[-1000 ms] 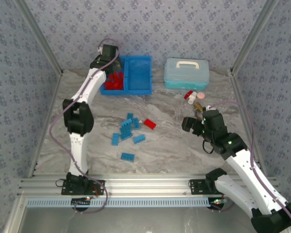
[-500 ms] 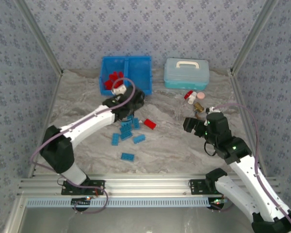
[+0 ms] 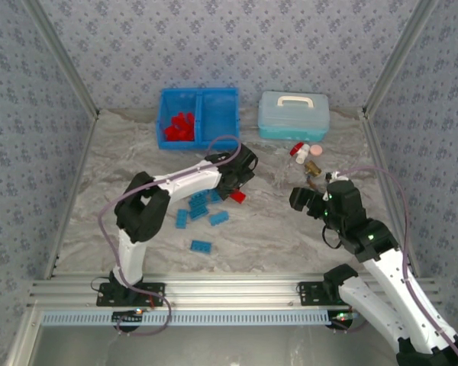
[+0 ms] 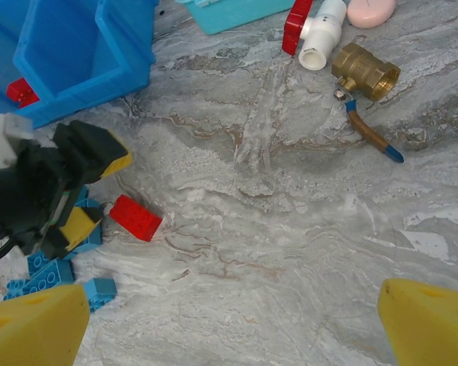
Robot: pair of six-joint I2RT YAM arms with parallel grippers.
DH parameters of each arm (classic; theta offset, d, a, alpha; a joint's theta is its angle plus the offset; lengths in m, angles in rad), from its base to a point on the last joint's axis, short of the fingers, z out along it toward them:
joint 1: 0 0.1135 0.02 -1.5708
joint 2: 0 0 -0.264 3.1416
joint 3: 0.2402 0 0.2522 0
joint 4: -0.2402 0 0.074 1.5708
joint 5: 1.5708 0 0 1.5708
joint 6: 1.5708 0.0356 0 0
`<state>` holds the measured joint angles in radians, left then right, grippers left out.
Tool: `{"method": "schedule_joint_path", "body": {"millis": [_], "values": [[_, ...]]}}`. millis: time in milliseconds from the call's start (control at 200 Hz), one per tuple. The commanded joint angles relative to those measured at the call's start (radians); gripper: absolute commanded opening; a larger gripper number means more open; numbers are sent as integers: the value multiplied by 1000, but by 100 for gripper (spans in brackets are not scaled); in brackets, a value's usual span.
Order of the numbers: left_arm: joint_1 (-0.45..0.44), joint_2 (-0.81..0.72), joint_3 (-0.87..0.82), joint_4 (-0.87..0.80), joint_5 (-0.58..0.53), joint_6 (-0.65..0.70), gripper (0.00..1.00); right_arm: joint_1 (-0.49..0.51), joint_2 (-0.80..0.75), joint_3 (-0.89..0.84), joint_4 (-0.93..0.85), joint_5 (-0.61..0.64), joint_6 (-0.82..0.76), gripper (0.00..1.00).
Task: Sort the legos into containers by color
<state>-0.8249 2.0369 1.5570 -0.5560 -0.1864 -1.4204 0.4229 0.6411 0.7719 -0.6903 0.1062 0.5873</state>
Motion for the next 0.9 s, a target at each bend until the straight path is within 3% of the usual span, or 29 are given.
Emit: {"method": "schedule_joint_path", "body": {"millis": [0, 420, 640, 899], "values": [[-3, 52, 60, -116, 42, -46, 83, -6, -28, 0, -37, 19, -9, 100], [-3, 145, 120, -238, 104, -59, 58, -12, -35, -7, -35, 30, -34, 100], [-8, 87, 178, -262, 43, 73, 64, -12, -37, -23, -34, 23, -30, 100], [-42, -11, 116, -228, 40, -14, 74, -12, -39, -15, -32, 24, -28, 100]]}}
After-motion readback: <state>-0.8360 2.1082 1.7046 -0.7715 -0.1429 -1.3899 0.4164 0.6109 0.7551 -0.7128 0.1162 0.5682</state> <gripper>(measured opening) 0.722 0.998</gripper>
